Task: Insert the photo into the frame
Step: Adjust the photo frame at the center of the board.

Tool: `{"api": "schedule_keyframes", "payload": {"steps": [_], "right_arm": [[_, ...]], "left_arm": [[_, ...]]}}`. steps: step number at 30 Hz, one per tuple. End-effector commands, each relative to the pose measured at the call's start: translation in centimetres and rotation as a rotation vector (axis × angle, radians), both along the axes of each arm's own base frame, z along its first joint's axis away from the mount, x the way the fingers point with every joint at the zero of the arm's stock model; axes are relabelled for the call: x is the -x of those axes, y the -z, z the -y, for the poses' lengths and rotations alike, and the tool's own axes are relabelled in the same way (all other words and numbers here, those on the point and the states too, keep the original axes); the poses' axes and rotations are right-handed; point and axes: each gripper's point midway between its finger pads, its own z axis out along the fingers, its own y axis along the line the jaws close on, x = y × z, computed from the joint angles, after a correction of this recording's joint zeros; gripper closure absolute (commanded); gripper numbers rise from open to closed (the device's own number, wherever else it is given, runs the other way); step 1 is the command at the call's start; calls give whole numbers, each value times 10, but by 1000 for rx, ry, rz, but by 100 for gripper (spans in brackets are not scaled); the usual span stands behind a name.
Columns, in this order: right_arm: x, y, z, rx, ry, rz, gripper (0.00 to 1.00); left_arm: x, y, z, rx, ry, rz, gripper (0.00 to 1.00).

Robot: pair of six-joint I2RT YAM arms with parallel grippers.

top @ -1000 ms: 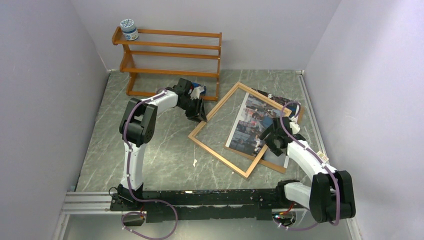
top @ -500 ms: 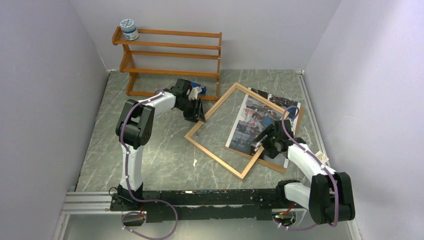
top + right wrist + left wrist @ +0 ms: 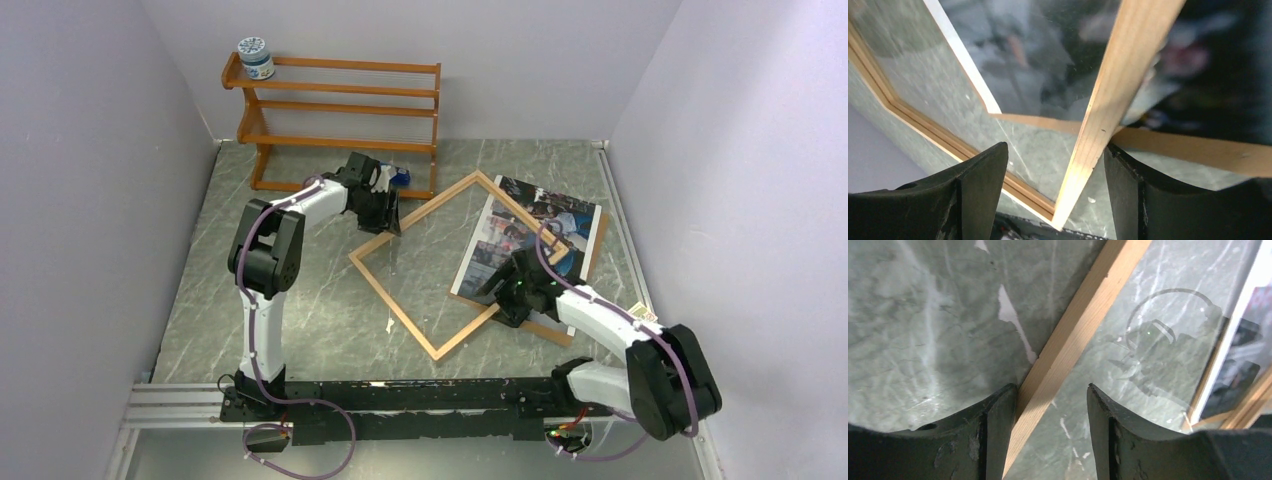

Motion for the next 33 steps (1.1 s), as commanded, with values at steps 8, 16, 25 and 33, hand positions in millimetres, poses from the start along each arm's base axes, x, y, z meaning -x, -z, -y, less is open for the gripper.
{"api": "schedule_keyframes", "payload": {"steps": [8,16,25,33], "right_arm": [[-17,-43,-126,-175,-102,62,29],[-5,-40,-126,-134,-120,36,26],[-11,-72,-74,25,-49,79,11],[-17,-66,-20,63,25,13,6]], "left_arm": [[93,49,-60,-256,13,-300,38],[106,29,-96,-408,19,-275,26],[79,-3,-87,-390,16,-199,14],[71,-15,-68,-288,17,-167,12]]}}
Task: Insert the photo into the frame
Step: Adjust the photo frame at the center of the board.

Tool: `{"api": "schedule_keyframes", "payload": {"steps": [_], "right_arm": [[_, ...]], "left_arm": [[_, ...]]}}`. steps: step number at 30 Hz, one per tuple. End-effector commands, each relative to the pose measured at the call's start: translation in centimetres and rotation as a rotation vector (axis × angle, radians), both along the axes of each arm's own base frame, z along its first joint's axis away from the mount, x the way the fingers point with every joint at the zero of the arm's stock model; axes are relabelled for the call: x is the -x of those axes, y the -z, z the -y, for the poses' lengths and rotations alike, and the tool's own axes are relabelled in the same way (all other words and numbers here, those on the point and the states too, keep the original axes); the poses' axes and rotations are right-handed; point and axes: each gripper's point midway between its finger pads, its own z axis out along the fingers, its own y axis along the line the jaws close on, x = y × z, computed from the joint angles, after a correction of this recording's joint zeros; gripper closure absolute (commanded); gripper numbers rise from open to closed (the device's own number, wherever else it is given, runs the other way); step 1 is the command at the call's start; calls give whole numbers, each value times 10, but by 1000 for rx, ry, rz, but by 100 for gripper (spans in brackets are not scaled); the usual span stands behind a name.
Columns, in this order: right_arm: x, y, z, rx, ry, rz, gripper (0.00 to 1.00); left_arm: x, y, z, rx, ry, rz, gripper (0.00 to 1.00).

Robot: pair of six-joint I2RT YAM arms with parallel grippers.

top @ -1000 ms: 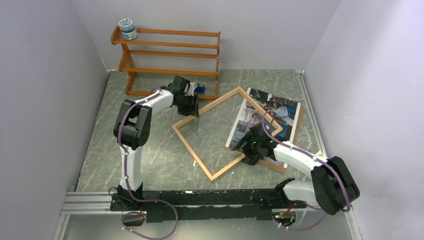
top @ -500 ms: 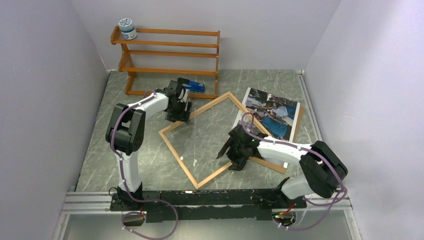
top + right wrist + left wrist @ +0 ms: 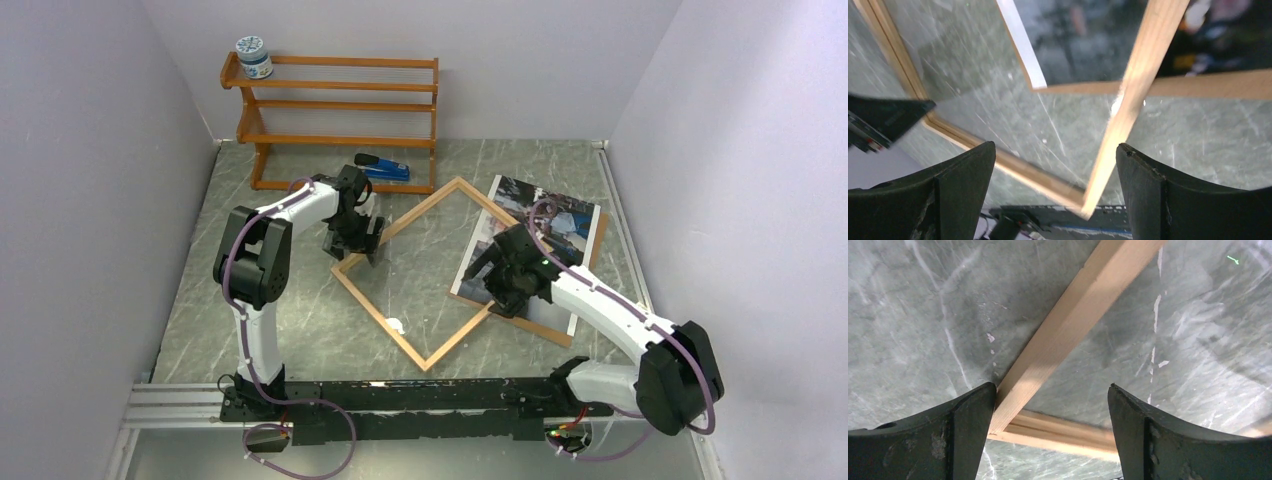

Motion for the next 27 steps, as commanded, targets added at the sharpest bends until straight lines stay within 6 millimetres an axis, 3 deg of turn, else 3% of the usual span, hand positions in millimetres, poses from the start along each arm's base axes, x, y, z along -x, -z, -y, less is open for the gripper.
{"api": "schedule_keyframes", "payload": {"steps": [1,8,14,22,26,27], "right_arm": [[-21,-11,16,-17,14,54,6],[-20,8,28,-30,13,5,7],[-47,-20,50,57,14,154,8],[-109,-74,113,281,-8,410,9],[-147,-83,161,445,-27,451,9],[-155,-77,179,467,-12,430,9]], "left_arm": [[-4,-16,18,80,17,9,12],[-12,-19,24,107,20,36,13],[-18,-43,25,128,36,117,13],[-10,-68,26,186,44,193,15],[-5,-77,26,217,12,237,17],[-4,-78,26,221,-3,248,17]]}}
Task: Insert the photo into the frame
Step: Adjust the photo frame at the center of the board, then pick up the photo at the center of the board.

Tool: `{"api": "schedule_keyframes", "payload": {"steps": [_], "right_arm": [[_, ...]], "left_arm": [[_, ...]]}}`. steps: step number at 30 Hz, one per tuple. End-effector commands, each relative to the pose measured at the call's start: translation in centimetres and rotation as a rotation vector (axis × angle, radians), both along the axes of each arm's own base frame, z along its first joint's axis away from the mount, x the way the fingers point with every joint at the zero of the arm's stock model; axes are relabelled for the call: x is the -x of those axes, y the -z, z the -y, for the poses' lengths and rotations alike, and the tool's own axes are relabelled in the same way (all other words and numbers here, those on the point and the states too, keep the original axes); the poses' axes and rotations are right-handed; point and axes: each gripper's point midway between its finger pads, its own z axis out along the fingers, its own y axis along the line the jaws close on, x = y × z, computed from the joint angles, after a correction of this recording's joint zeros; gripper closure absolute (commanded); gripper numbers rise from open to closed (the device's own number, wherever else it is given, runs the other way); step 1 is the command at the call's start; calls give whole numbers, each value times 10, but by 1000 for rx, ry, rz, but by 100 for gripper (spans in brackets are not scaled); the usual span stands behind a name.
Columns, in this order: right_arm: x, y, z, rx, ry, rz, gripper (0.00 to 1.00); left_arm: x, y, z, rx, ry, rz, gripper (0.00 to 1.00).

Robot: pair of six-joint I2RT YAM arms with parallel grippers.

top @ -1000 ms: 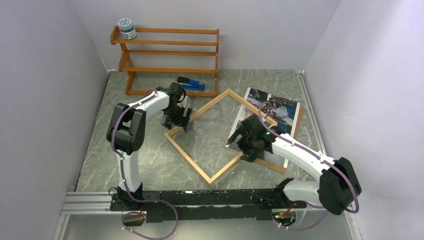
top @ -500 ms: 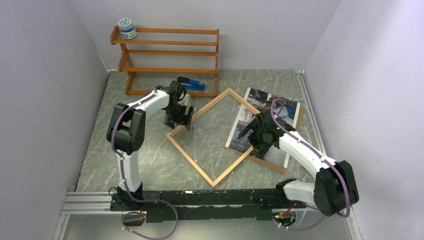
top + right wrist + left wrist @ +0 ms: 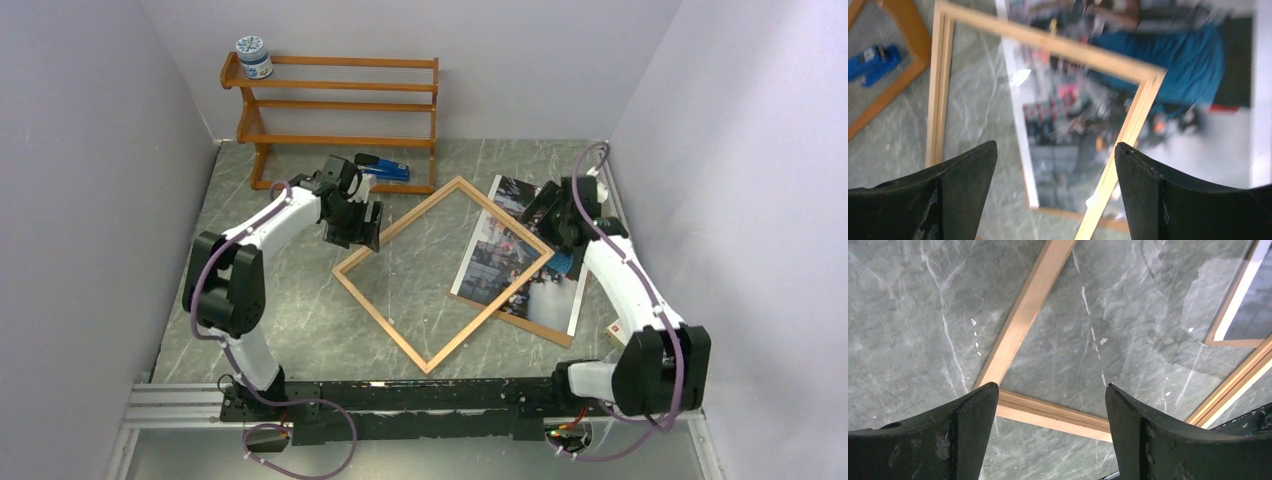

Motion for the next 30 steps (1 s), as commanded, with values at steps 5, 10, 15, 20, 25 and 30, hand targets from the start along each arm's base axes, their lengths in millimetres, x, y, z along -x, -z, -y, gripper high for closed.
{"api": "schedule_keyframes", "payload": {"steps": [5,10,15,20,25,30], "right_arm": [[-61,15,119,108,108,15,12],[-69,47,153,35,170,-24,14],[-67,67,177,33,211,-74,14],[-62,87,186,54,192,-125,22],[-55,110,187,73,153,-176,32],[-46,126,184,66,137,-226,34]], "left_arm": [[0,-17,2,77,-123,110,19],[2,-9,1,89,-186,98,22],[1,-14,23,182,-105,90,25],[-13,-35,57,231,14,140,26],[-29,-48,98,294,102,159,27],[-43,-60,149,378,191,172,28]]}}
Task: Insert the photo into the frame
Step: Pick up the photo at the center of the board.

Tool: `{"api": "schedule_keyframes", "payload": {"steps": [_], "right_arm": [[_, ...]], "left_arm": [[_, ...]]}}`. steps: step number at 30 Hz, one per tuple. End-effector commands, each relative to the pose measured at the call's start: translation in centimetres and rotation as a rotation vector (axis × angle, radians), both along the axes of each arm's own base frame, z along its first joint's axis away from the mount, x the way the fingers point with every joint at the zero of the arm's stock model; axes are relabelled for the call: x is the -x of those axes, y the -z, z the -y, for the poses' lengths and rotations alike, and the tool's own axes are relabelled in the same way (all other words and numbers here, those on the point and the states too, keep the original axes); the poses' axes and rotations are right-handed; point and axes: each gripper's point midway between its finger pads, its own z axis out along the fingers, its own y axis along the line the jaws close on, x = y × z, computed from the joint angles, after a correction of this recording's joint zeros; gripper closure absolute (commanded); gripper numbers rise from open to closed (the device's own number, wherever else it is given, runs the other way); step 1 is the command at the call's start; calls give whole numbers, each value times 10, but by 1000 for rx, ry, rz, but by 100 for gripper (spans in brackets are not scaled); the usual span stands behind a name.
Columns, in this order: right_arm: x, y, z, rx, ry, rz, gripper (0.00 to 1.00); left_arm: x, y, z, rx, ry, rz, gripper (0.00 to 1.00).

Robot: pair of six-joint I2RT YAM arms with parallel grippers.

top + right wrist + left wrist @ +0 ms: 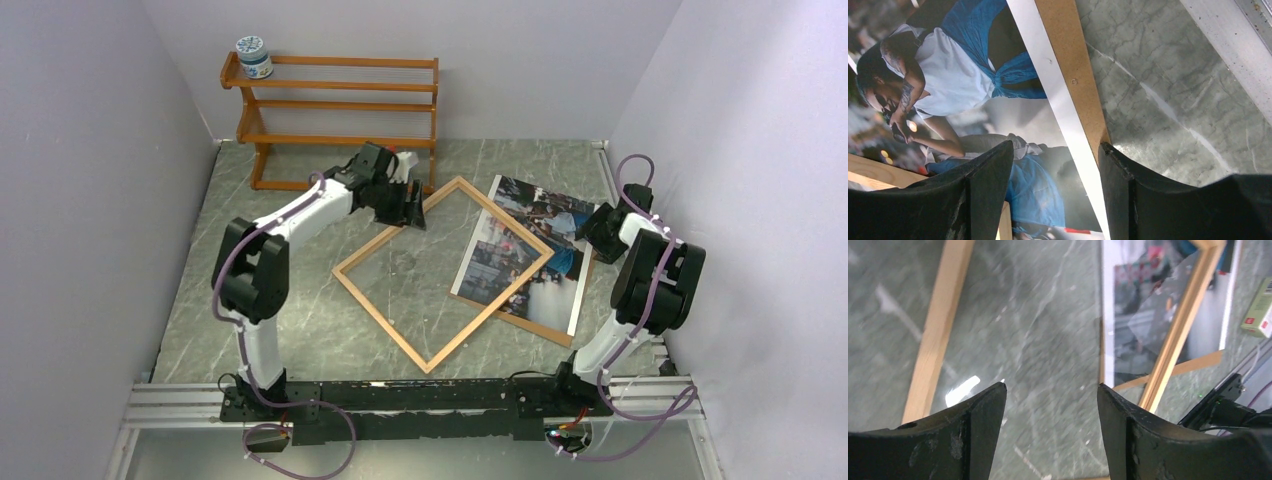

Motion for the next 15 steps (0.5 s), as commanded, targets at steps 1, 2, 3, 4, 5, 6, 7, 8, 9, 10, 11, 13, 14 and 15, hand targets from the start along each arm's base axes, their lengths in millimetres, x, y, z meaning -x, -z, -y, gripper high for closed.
{"api": "schedule_keyframes", "payload": {"steps": [1,2,3,4,5,6,7,8,9,10,11,13,14,15], "right_arm": [[-1,8,4,12,-33,-4,34],[0,10,2,0,-37,-8,33],[1,11,-2,-29,-48,-5,33],[2,14,-5,-51,-55,-5,33],[1,13,-13,-92,-75,9,33],[1,14,-19,-120,-87,16,33],[2,14,-25,-149,-99,25,33],[3,15,-30,-176,-104,31,33],[5,16,-35,-202,-111,36,33],[6,17,-41,-225,-117,44,33],[7,18,-45,-247,-120,53,33],[9,18,-54,-289,-130,77,33],[10,18,-57,-303,-135,85,34],[10,17,-59,-312,-135,91,34]], "left_arm": [[-13,-22,54,109,129,52,29],[-18,-24,66,121,156,56,29],[-18,-24,78,129,181,52,29],[-19,-22,87,133,198,41,30],[-20,-21,96,139,213,35,30],[-21,-19,103,142,223,23,31],[-22,-18,110,151,233,15,31],[-23,-17,118,165,246,11,31],[-23,-15,125,178,255,7,32],[-25,-13,131,184,260,7,32],[-28,-12,134,181,252,11,32],[-32,-9,138,179,244,12,32],[-34,-6,137,169,240,11,32],[-36,-4,136,158,233,13,31]]}}
